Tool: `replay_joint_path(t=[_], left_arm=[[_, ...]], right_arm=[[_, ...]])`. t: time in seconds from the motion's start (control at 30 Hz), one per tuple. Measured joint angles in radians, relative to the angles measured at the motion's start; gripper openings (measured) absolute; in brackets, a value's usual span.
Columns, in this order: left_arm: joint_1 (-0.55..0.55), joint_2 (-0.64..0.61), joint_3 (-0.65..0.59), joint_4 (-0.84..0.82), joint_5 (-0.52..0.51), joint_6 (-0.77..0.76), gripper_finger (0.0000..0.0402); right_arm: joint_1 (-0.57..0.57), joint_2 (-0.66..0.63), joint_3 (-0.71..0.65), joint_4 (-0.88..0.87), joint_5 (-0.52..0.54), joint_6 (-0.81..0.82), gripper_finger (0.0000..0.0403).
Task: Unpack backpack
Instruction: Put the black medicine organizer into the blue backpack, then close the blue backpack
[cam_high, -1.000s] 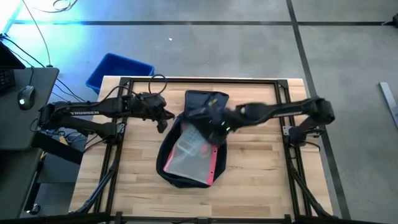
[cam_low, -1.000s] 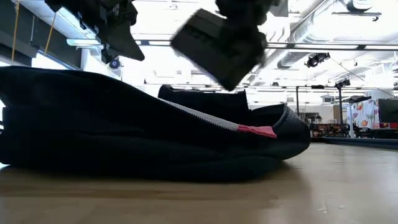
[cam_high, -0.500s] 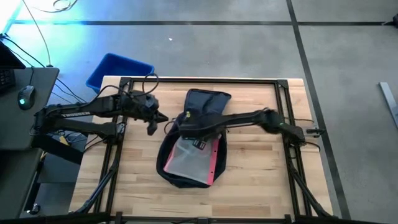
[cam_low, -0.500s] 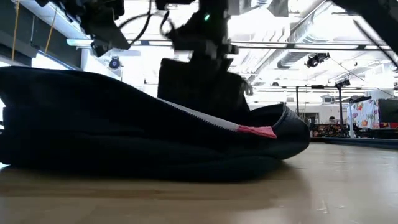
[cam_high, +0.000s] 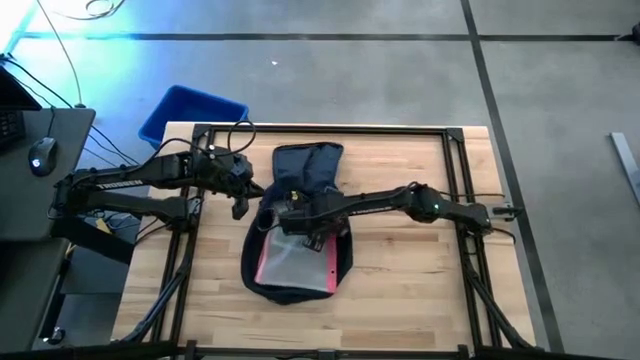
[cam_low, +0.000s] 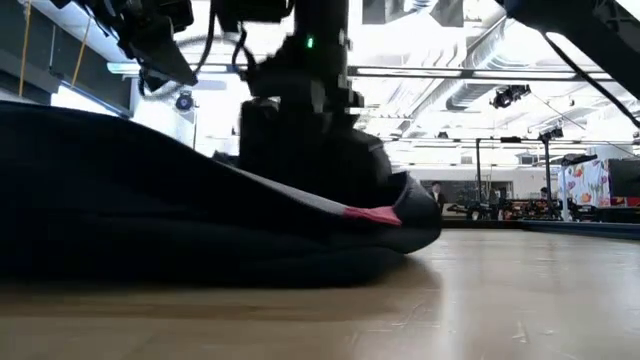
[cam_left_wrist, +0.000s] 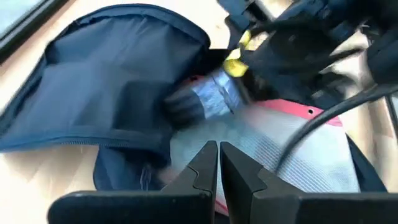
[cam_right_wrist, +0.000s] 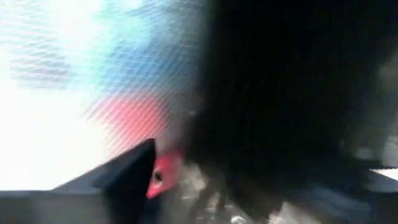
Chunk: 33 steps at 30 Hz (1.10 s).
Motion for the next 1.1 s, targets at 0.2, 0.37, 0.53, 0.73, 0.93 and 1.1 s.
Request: replay_joint_path(t=[0.2,0.37,0.53,0.73,0.93,1.1], left_arm=[[0.002,0.007,0.0,-0.007,-0.004,0.011,0.0],[0.002,0.006,0.0,-0.008,-0.004,0.012,0.0],[0.002,0.006,0.0,-0.008,-0.004,0.012,0.0],[0.002,0.006,0.0,-0.01,-0.004,0.003,0.0],[0.013,0.006,0.0,-0.087,-0.063,-0.076,0.0],[0.051,0.006,-0.012,-0.181,-0.109,-0.101,0.0]], right_arm=[[-0.005,-0.005,0.005,0.121,-0.06,-0.089,0.0381],[0.023,-0.024,0.016,0.22,-0.062,-0.193,0.0347],[0.039,-0.035,0.009,0.282,-0.075,-0.202,0.0335],[0.04,-0.027,-0.014,0.311,-0.014,-0.177,0.0334],[0.007,-0.069,0.006,0.309,0.034,-0.103,0.0334],[-0.073,-0.11,0.004,0.294,0.074,-0.087,0.0334]])
